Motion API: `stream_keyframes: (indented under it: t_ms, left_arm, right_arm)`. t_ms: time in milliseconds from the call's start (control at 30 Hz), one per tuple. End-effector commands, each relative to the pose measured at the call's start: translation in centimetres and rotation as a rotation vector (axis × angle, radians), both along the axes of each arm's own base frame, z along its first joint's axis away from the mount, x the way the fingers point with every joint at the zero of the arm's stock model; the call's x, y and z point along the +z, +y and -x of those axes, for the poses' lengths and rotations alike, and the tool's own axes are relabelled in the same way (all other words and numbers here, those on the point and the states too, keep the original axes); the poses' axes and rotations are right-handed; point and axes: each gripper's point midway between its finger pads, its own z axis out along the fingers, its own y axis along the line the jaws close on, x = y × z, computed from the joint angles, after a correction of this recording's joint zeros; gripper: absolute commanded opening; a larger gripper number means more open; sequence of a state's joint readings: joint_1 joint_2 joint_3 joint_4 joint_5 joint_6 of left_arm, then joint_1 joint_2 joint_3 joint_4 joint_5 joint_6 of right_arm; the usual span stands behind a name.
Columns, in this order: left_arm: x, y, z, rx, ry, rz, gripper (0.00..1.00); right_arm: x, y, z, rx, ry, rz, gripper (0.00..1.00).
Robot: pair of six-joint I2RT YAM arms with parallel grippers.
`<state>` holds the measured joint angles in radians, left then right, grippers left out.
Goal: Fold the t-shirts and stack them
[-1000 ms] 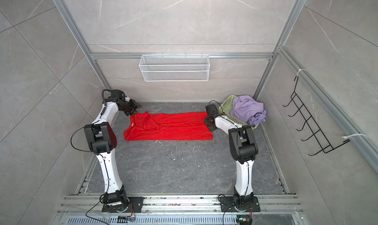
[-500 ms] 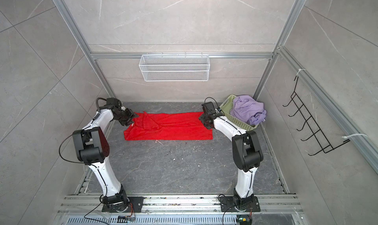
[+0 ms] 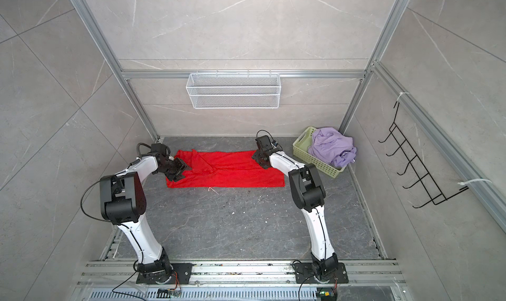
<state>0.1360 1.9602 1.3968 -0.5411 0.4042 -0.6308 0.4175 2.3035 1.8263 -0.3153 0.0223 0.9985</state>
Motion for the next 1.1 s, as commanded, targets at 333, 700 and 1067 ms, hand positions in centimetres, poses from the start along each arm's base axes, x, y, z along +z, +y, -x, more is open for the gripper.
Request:
stream_keyframes:
  t_ms: [333, 700, 1067]
  left_arm:
    - [-3.6, 2.7, -3.1, 0.089, 0.064, -0.001, 0.58]
    - [-3.5, 2.5, -8.8, 0.019, 0.036, 0.002, 0.58]
    - [-2.1, -9.4, -14.9, -0.23, -0.145, 0.068, 0.58]
  right_arm:
    - [-6.0, 1.1, 0.3, 0.082, 0.178, 0.107, 0.53]
    - [-9.3, -1.0, 14.5, 0.081, 0.385, 0.178, 0.52]
    - [-12.2, 0.9, 31.3, 0.111, 0.542, 0.325, 0.52]
